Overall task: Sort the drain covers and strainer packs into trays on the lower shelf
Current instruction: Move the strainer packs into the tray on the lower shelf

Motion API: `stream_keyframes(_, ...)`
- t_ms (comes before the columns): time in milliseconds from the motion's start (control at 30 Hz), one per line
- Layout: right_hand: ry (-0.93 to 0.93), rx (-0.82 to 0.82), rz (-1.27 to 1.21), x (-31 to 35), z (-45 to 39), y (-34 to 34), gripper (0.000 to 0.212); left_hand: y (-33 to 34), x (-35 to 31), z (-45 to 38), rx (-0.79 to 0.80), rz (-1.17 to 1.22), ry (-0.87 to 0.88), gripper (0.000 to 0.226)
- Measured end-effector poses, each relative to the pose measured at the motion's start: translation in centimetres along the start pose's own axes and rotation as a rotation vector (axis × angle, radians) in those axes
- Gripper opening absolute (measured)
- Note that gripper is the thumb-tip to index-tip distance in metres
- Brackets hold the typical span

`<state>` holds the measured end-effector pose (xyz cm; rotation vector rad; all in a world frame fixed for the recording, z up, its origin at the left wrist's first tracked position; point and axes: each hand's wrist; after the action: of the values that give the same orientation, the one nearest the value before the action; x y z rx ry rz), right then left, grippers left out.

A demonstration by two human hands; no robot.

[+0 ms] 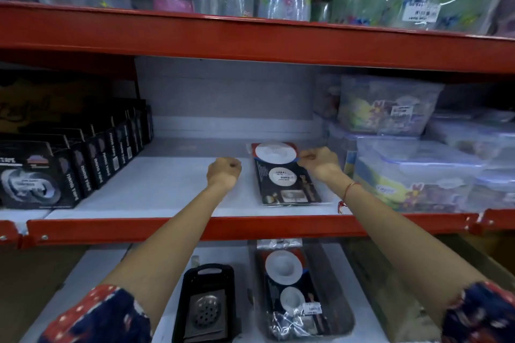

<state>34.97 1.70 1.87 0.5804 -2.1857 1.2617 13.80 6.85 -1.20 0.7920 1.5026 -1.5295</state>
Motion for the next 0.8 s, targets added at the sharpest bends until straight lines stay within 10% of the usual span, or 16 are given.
stream_keyframes(267,0.218,0.035,-0.234,-4.7,-4.2,0.2,0.007,3.1,-2.5,-1.0,0.295,0.408,-0.265,0.009)
stream_keyframes(567,0.303,0.003,-0.567,-4.2,-3.6,-1.1,0.037,2.1,-3.6,-0.4,0.301,0.499,-0.231,0.017)
stream_keyframes(800,0.262,0.024,-0.733,-1.2,3.6,-3.9,0.017,-0.9,-2.2,5.6,0.334,0.513,-0.186,0.012)
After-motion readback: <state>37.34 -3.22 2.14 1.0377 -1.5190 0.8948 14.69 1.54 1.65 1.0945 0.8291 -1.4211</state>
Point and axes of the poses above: each hand's wrist, its own z-axis away from the middle knuckle, its own y-axis out of the palm, x = y × z, and after that the axes turned 15 degrees about -y, right-handed
